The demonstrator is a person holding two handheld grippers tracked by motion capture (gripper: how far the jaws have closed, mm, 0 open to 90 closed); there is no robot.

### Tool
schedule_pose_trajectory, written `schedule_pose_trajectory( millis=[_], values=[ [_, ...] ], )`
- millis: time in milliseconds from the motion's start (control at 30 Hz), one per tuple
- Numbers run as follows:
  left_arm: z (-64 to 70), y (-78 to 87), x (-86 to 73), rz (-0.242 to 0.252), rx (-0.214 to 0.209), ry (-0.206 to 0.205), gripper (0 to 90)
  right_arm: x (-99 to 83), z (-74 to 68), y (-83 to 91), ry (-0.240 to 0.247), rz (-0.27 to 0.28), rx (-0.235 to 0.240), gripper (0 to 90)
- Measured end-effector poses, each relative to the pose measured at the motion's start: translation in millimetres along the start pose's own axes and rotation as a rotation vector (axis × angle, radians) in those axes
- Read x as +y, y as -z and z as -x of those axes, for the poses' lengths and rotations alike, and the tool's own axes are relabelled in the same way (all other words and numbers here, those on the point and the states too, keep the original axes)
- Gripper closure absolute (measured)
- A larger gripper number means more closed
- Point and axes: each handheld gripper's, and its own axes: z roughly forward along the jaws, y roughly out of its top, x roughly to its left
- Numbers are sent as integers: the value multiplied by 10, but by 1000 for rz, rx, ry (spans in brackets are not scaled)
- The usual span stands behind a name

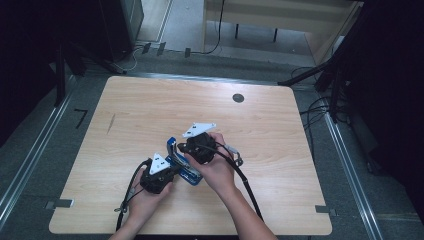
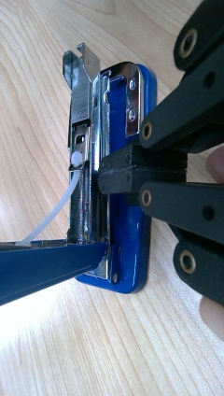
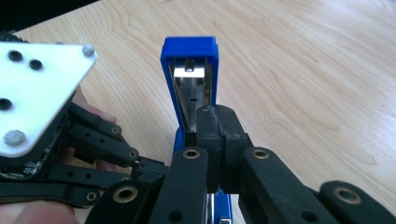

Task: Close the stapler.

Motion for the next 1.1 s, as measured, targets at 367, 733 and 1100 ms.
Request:
schedule_pose_trajectory(
  millis=[367, 733, 1100],
  values=[
    [-1, -2, 0, 1, 2, -1, 900, 220, 7, 149, 6, 57, -24, 900],
    [-1, -3, -1, 2, -1, -1, 900, 432, -121, 75, 40, 69, -17, 900],
    [-2, -2, 0, 1, -2, -2, 900, 451, -163, -47, 59, 38, -14, 900]
  ],
)
